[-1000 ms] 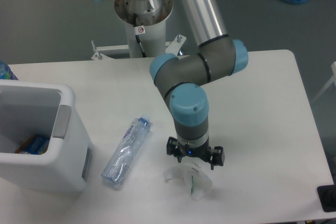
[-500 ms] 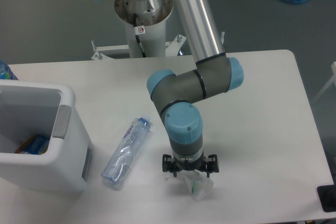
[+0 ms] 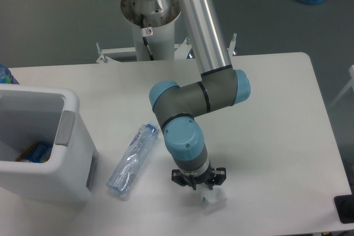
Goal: Place the trash in the trash can
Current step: 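Close the gripper on the wrapper and lift it off the table, then carry the wrapper over the white bin and release it inside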
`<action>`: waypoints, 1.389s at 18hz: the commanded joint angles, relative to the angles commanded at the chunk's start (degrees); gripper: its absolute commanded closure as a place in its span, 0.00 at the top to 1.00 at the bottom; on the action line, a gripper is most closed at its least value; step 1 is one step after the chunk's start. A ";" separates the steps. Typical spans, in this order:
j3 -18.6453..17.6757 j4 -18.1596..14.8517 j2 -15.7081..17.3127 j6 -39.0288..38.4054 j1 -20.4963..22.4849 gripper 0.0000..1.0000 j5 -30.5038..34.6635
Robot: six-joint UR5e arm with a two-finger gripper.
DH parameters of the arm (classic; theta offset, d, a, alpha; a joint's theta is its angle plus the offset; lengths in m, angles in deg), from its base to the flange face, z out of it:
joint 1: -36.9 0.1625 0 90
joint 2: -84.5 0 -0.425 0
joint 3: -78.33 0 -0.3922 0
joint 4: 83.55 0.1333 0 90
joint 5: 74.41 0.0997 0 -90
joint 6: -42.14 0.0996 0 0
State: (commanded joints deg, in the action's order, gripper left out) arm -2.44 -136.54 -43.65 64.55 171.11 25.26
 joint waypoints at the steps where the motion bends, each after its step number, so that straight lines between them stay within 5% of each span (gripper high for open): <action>1: 0.00 0.00 -0.09 0.17 0.00 0.87 0.17; 3: 0.09 0.00 -0.09 -0.08 0.00 0.78 0.26; 6: 0.17 0.00 0.00 -0.79 0.00 0.12 0.35; 7: 0.09 0.00 0.17 -1.23 0.00 0.00 0.26; 15: 0.26 -0.09 0.97 -1.32 0.09 0.00 -0.70; 25: 0.79 -0.17 13.87 -6.49 -0.35 0.00 -13.09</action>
State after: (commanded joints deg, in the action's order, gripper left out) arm -1.65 -136.72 -29.77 58.06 170.76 12.18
